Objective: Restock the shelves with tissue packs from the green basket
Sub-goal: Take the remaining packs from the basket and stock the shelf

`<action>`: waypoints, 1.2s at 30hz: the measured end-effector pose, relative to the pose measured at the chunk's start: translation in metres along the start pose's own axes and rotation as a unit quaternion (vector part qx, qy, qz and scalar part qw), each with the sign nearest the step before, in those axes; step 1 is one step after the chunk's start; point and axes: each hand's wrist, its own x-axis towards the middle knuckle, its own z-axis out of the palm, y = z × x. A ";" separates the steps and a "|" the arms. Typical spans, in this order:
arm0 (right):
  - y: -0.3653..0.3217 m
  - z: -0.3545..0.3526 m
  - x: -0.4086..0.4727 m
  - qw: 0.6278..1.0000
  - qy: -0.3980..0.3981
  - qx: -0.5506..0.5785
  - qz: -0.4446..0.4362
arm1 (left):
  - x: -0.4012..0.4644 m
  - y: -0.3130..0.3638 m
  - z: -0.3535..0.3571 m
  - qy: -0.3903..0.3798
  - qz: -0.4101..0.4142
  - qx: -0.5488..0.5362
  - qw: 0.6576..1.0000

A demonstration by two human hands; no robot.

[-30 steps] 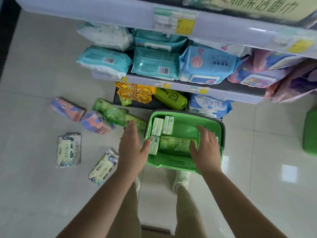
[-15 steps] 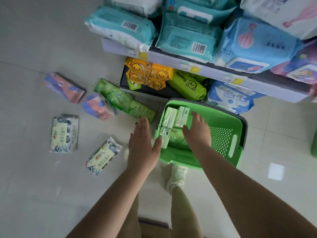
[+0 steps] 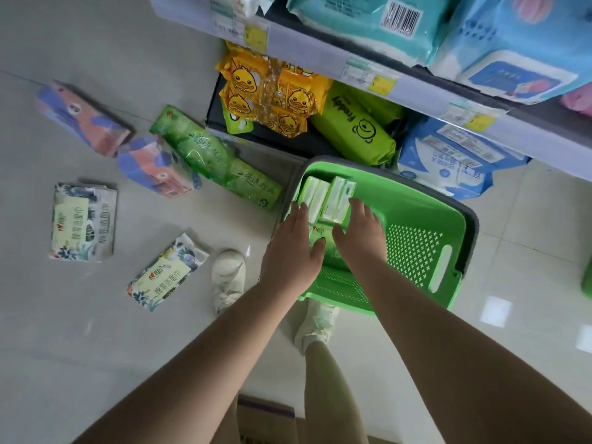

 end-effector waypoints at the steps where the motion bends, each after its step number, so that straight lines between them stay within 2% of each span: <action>1: 0.001 0.001 -0.001 1.000 -0.006 0.003 0.003 | 0.002 0.001 0.002 -0.004 0.001 0.004 1.000; 6: 0.019 0.004 0.005 1.000 -0.018 -0.001 -0.009 | 0.028 0.006 0.017 -0.003 -0.005 0.025 1.000; 15: 0.042 0.000 0.016 1.000 -0.020 0.015 -0.018 | 0.072 0.009 0.040 -0.061 -0.037 0.109 0.991; 19: 0.047 0.001 0.020 0.999 -0.029 0.022 -0.028 | 0.091 0.000 0.060 -0.090 -0.086 0.111 0.986; 26: 0.063 0.001 0.017 0.995 -0.070 -0.003 -0.065 | 0.118 -0.014 0.077 -0.062 -0.158 0.119 0.978; 29: 0.069 -0.001 0.017 0.995 -0.074 -0.001 -0.066 | 0.126 -0.015 0.084 -0.029 -0.174 0.160 0.971; 36: 0.078 0.001 0.020 0.995 -0.082 -0.005 -0.060 | 0.136 -0.015 0.105 -0.003 -0.194 0.270 0.943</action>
